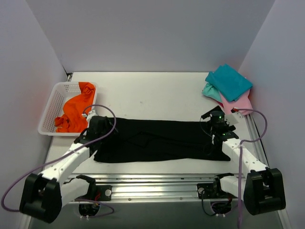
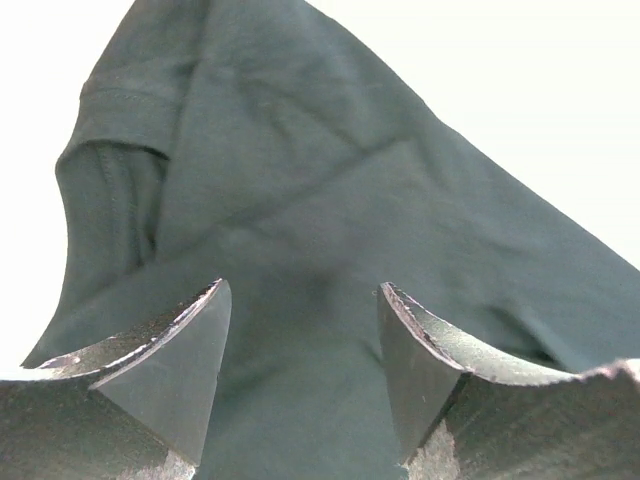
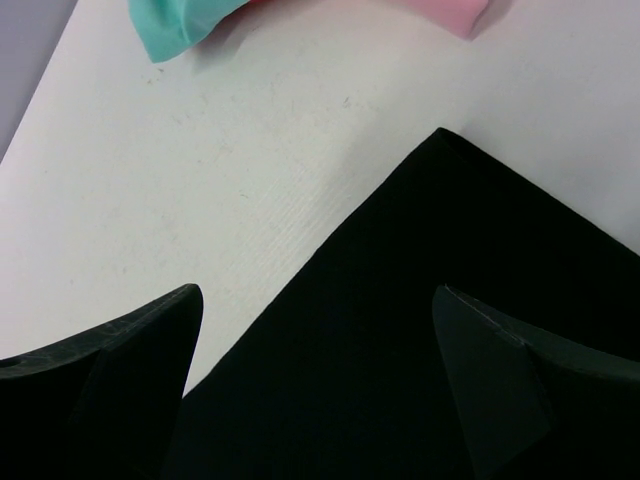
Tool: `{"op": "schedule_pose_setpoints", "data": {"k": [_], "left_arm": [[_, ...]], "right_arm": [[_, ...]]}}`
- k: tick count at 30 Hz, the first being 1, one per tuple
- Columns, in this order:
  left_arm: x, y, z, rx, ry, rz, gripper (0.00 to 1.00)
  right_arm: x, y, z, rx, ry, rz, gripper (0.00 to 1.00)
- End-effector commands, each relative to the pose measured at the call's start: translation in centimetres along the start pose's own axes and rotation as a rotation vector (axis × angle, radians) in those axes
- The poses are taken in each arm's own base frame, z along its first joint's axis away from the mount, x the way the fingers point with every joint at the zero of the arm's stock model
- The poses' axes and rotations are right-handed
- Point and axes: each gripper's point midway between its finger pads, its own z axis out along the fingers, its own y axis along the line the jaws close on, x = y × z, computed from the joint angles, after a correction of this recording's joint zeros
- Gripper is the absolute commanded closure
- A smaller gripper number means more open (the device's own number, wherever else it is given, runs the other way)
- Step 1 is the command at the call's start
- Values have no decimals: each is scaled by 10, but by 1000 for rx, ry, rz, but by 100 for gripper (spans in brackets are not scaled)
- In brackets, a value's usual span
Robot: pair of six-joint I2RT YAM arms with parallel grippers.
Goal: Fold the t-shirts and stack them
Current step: Fold the tshirt
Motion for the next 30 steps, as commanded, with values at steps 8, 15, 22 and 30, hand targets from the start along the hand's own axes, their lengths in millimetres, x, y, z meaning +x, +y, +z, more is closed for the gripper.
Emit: {"op": "schedule_pose_setpoints", "data": {"k": [8, 15, 22, 30], "left_arm": [[16, 1, -13, 21, 18, -51, 64], [50, 11, 27, -30, 125, -36, 86], [47, 6, 39, -53, 133, -35, 94], [26, -12, 85, -78, 159, -36, 95]], "right_arm": [[7, 19, -10, -134, -2, 4, 37], [56, 12, 4, -169, 141, 44, 85], [104, -1, 23, -124, 295, 42, 100], [154, -15, -15, -124, 440, -21, 100]]}}
